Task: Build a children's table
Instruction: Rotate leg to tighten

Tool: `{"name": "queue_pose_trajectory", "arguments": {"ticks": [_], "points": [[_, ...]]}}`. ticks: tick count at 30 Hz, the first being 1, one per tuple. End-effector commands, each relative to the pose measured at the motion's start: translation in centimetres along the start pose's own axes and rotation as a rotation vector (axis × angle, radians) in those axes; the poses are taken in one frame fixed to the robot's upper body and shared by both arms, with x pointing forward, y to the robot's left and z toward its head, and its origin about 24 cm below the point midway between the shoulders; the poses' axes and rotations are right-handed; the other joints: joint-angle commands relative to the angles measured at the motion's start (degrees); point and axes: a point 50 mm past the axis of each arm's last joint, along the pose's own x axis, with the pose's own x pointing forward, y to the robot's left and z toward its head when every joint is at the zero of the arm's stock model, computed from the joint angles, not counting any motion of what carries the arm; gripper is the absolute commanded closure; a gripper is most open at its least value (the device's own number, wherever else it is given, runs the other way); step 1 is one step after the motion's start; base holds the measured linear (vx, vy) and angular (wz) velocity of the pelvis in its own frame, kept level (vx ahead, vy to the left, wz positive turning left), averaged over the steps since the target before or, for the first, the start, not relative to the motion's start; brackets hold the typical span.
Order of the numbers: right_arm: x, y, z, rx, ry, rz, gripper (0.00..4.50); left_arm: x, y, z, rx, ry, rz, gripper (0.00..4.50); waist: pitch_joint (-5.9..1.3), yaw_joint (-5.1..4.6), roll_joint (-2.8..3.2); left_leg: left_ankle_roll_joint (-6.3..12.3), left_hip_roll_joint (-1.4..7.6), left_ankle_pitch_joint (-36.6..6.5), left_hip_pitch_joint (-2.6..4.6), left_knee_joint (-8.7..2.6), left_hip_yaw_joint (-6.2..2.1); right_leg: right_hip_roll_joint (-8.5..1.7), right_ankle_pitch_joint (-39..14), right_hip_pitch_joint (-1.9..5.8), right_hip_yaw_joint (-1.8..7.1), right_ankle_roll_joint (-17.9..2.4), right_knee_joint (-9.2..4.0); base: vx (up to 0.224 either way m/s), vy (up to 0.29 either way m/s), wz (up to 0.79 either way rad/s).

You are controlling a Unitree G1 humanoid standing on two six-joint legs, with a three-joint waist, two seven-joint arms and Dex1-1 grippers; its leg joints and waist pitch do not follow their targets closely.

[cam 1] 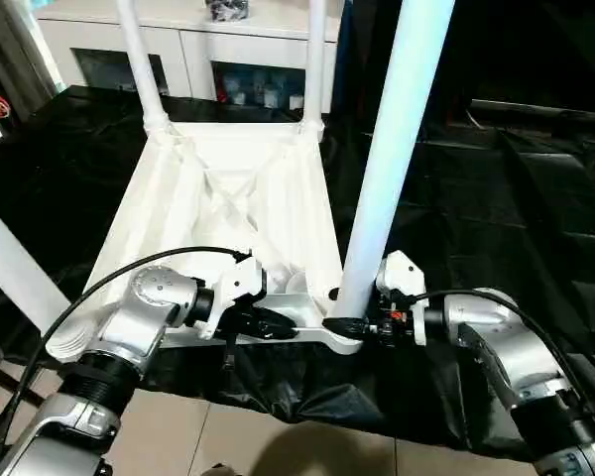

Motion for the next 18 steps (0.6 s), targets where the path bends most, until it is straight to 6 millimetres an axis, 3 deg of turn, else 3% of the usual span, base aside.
{"name": "queue_pose_trajectory", "arguments": {"ticks": [1, 4, 6, 8, 9, 13, 15, 16, 18], "points": [[1.2, 0.8, -1.1, 0.07, 0.003, -0.006, 2.52, 0.2, 1.5, 1.8, 0.031, -0.056, 0.141, 4.5, -3.25, -0.3, -0.12, 1.2, 1.43, -12.7, 0.89, -3.27, -0.15, -3.85, -6.5, 2.24, 2.21, -13.0, -4.02, 0.0, 0.0, 0.0], [2.2, 0.2, -1.4, 0.119, -0.028, -0.149, 2.54, 1.0, 1.9, 2.3, 0.015, -0.078, 0.229, 4.5, -2.89, -0.71, -0.11, -0.25, 1.42, -15.4, 0.97, -3.69, -0.32, -4.07, -12.6, 1.93, 2.24, -11.9, -4.59, 0.0, 0.0, 0.0], [3.8, -0.7, -1.6, 0.176, -0.062, -0.355, 2.55, 2.5, 1.9, 2.8, -0.011, -0.093, 0.318, 4.5, -2.87, -0.96, -0.2, -1.15, 1.4, -16.5, 0.99, -3.79, -0.46, -4.23, -16.3, 1.86, 2.3, -10.6, -4.83, 0.0, 0.0, 0.0], [4.7, -0.8, -1.7, 0.219, -0.069, -0.432, 2.55, 3.2, 2.0, 3.0, -0.028, -0.097, 0.359, 4.5, -2.83, -1.95, -0.3, -1.82, 1.15, -17.6, 0.78, -3.99, -0.77, -4.14, -19.7, 2.05, 2.1, -9.0, -5.21, 0.0, 0.0, 0.0], [5.0, -0.9, -1.7, 0.228, -0.071, -0.461, 2.55, 3.5, 2.0, 3.1, -0.034, -0.101, 0.373, 4.5, -2.88, -2.02, -0.03, -1.82, 1.17, -17.4, 0.84, -3.91, -0.79, -4.14, -19.1, 1.96, 2.2, -9.0, -5.16, 0.0, 0.0, 0.0], [7.5, -1.4, -1.4, 0.341, -0.078, -0.709, 2.55, 6.2, 1.7, 4.3, -0.081, -0.137, 0.45, 4.5, -2.92, -3.15, -0.09, -1.63, 0.97, -17.0, 0.83, -3.78, -0.68, -3.93, -17.2, 1.76, 2.32, -9.6, -5.21, 0.0, 0.0, 0.0], [8.4, -1.3, -1.0, 0.334, -0.08, -0.713, 2.55, 7.0, 1.2, 4.7, -0.072, -0.145, 0.422, 4.5, -3.02, -3.31, -0.05, -1.36, 0.88, -16.4, 0.81, -3.72, -0.63, -3.84, -16.2, 1.8, 2.33, -9.6, -5.17, 0.0, 0.0, 0.0], [8.6, -1.3, -0.8, 0.315, -0.084, -0.695, 2.55, 7.0, 1.2, 4.7, -0.066, -0.143, 0.415, 4.5, -3.14, -3.3, -0.4, -0.85, 0.85, -15.8, 0.7, -3.63, -0.54, -3.76, -14.7, 1.95, 2.34, -9.6, -5.13, 0.0, 0.0, 0.0], [8.7, -1.1, -0.2, 0.286, -0.127, -0.65, 2.55, 6.8, 1.1, 4.7, -0.048, -0.138, 0.399, 4.5, -3.15, -3.01, 0.23, -0.1, 0.88, -14.5, 0.68, -3.56, -0.45, -3.72, -11.3, 2.0, 2.4, -10.1, -4.86, 0.0, 0.0, 0.0]]}}
